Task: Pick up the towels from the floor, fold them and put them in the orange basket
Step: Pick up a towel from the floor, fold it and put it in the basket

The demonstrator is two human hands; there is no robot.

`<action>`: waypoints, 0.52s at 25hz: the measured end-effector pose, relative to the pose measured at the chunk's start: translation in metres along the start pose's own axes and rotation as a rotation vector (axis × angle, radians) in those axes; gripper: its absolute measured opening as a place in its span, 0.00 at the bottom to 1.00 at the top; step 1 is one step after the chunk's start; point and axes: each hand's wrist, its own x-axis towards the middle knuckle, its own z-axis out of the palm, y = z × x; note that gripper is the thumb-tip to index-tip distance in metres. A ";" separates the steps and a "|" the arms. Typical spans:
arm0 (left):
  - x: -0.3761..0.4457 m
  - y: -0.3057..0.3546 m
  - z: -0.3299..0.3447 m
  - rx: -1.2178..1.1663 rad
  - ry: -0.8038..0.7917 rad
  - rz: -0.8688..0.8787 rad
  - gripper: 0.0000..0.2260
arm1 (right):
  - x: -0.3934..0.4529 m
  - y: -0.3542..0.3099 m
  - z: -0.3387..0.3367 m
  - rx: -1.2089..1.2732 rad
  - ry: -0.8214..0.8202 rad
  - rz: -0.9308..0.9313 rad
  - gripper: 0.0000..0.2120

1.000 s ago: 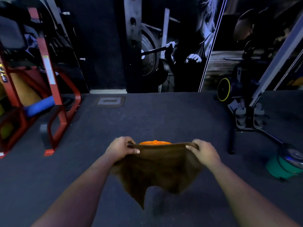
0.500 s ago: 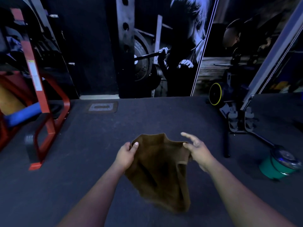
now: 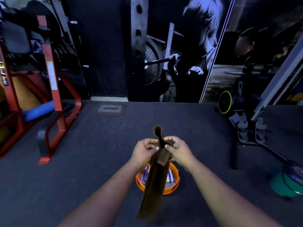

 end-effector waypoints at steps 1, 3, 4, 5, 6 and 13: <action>-0.001 -0.001 0.005 0.030 0.013 0.000 0.14 | 0.001 0.001 0.002 0.039 0.006 0.027 0.14; -0.002 -0.003 0.012 0.069 0.047 0.002 0.19 | 0.001 0.000 0.003 0.181 -0.029 0.083 0.15; -0.003 -0.003 0.014 0.059 0.060 0.010 0.25 | 0.000 -0.002 0.004 0.260 -0.048 0.105 0.16; -0.004 -0.003 0.016 0.032 0.061 0.017 0.32 | 0.000 -0.004 0.004 0.325 -0.057 0.118 0.18; -0.006 -0.003 0.017 -0.011 0.040 0.023 0.39 | 0.001 -0.006 0.004 0.373 -0.054 0.127 0.19; -0.011 -0.004 0.013 0.264 0.078 0.132 0.31 | 0.001 -0.006 -0.002 0.284 -0.130 0.195 0.15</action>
